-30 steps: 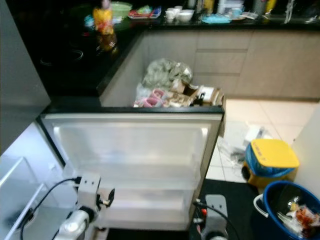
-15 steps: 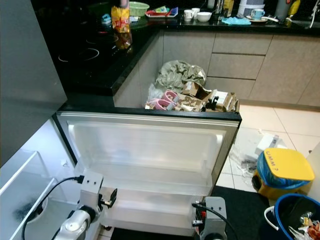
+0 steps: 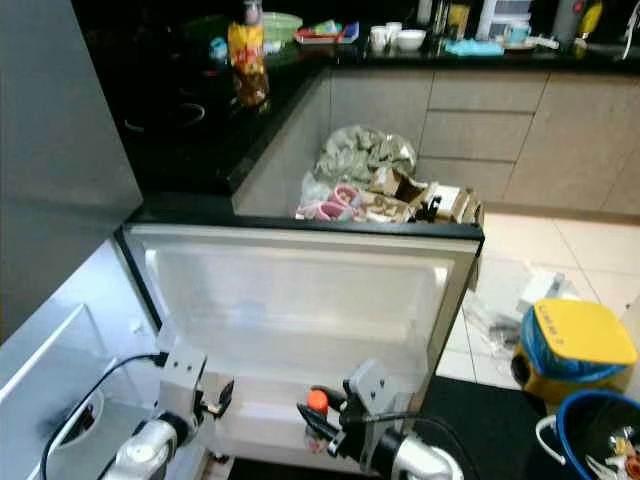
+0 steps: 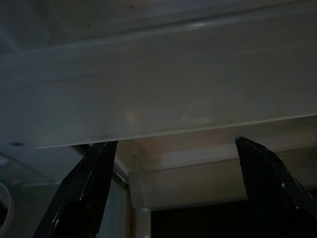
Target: Restocking fridge
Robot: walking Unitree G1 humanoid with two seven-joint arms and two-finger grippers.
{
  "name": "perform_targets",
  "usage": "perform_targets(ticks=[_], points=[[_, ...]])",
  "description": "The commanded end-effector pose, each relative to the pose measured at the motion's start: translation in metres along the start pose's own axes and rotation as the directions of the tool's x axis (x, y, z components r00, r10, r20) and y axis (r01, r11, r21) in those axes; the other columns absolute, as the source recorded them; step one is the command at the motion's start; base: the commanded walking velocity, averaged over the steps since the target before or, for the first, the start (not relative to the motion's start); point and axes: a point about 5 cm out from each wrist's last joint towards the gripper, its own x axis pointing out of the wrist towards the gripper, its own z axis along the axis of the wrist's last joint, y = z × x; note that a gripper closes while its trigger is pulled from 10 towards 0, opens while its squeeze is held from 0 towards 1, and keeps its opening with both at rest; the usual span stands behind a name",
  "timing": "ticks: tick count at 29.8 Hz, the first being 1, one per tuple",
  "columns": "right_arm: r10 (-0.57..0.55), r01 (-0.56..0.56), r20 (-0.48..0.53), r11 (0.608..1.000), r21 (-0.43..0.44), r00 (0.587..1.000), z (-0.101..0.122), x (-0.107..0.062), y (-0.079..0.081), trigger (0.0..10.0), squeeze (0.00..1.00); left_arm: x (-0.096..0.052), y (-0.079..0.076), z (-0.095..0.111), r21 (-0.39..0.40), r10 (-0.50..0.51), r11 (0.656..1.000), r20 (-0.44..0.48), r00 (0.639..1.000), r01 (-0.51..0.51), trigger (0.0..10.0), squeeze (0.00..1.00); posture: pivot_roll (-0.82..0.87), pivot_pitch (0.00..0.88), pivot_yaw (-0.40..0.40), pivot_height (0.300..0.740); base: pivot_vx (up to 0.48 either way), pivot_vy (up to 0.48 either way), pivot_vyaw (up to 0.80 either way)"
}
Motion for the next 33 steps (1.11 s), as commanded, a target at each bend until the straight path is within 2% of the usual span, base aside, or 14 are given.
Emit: perform_targets(ticks=[1, 5, 8, 9, 10, 12, 13, 14, 15, 18, 19, 21, 31, 33], points=[[0.089, -0.089, 0.012, 0.996, -0.001, 0.996, 0.014, 0.000, 0.006, 10.0, 0.00, -0.001, 0.012, 0.004, 0.015, 0.028, 0.999, 0.016, 0.999, -0.028, 10.0, 0.00, -0.10, 0.027, 0.049, 0.740, 0.000, 0.000, 0.00], [0.114, -0.111, 0.046, 0.992, -0.056, 0.992, 0.037, -0.004, 0.002, 10.0, 0.00, -0.001, 0.013, 0.004, 0.011, 0.033, 0.999, 0.017, 0.999, -0.033, 10.0, 0.00, -0.11, 0.024, 0.051, 0.740, 0.000, 0.000, 0.00], [0.080, -0.071, 0.082, 0.991, -0.113, 0.993, 0.054, -0.005, -0.004, 10.0, 0.00, -0.001, 0.013, 0.004, 0.010, 0.032, 0.999, 0.017, 0.999, -0.032, 10.0, 0.00, -0.11, 0.021, 0.052, 0.740, 0.000, 0.000, 0.00], [-0.027, 0.057, 0.157, 0.981, -0.188, 0.987, 0.076, -0.007, -0.019, 10.0, 0.00, -0.001, 0.012, 0.004, 0.010, 0.031, 0.999, 0.019, 0.999, -0.031, 10.0, 0.00, -0.11, 0.022, 0.054, 0.740, 0.000, 0.000, 0.00], [-0.027, 0.057, 0.157, 0.981, -0.188, 0.987, 0.076, -0.007, -0.019, 10.0, 0.00, -0.001, 0.012, 0.004, 0.010, 0.031, 0.999, 0.019, 0.999, -0.031, 10.0, 0.00, -0.11, 0.022, 0.054, 0.740, 0.000, 0.000, 0.00], [-0.128, 0.181, 0.232, 0.957, -0.226, 0.964, 0.096, -0.011, -0.030, 10.0, 0.00, -0.001, 0.012, 0.004, 0.009, 0.029, 1.000, 0.020, 0.999, -0.029, 10.0, 0.00, -0.11, 0.022, 0.054, 0.740, 0.000, 0.000, 0.00], [-0.128, 0.181, 0.232, 0.957, -0.226, 0.964, 0.096, -0.011, -0.030, 10.0, 0.00, -0.001, 0.012, 0.004, 0.009, 0.029, 1.000, 0.020, 0.999, -0.029, 10.0, 0.00, -0.11, 0.022, 0.054, 0.740, 0.000, 0.000, 0.00], [-0.222, 0.291, 0.302, 0.934, -0.206, 0.927, 0.107, -0.014, -0.042, 10.0, 0.00, -0.001, 0.011, 0.004, 0.015, 0.027, 1.000, 0.022, 0.999, -0.027, 10.0, 0.00, -0.11, 0.019, 0.056, 0.740, 0.000, 0.000, 0.00], [-0.222, 0.291, 0.302, 0.934, -0.206, 0.927, 0.107, -0.014, -0.042, 10.0, 0.00, -0.001, 0.011, 0.004, 0.015, 0.027, 1.000, 0.022, 0.999, -0.027, 10.0, 0.00, -0.11, 0.019, 0.056, 0.740, 0.000, 0.000, 0.00], [-0.443, 0.542, 0.449, 0.832, -0.118, 0.776, 0.125, -0.036, -0.073, 10.0, 0.00, 0.000, 0.009, 0.005, 0.015, 0.023, 1.000, 0.025, 0.999, -0.024, 10.0, 0.00, -0.11, 0.017, 0.055, 0.740, 0.000, 0.000, 0.00], [-0.481, 0.586, 0.470, 0.805, -0.097, 0.740, 0.126, -0.042, -0.079, 10.0, 0.00, 0.000, 0.009, 0.005, 0.014, 0.024, 1.000, 0.026, 0.999, -0.025, 10.0, 0.00, -0.11, 0.017, 0.055, 0.740, 0.000, 0.000, 0.00], [-0.502, 0.604, 0.493, 0.795, -0.061, 0.710, 0.126, -0.047, -0.083, 10.0, 0.00, 0.000, 0.010, 0.006, 0.015, 0.026, 1.000, 0.028, 0.999, -0.026, 10.0, 0.00, -0.11, 0.018, 0.055, 0.740, 0.000, 0.000, 0.00], [-0.558, 0.640, 0.410, 0.764, -0.086, 0.721, 0.100, -0.048, -0.092, 10.0, 0.00, 0.000, 0.012, 0.007, 0.014, 0.036, 0.999, 0.033, 0.999, -0.036, 10.0, 0.00, -0.10, 0.041, 0.052, 0.740, 0.000, 0.000, 0.00], [-0.551, 0.619, 0.378, 0.782, -0.078, 0.744, 0.093, -0.044, -0.090, 10.0, 0.00, -0.001, 0.013, 0.006, 0.012, 0.034, 0.999, 0.036, 0.999, -0.035, 10.0, 0.00, -0.10, 0.047, 0.050, 0.740, 0.000, 0.000, 0.00]])
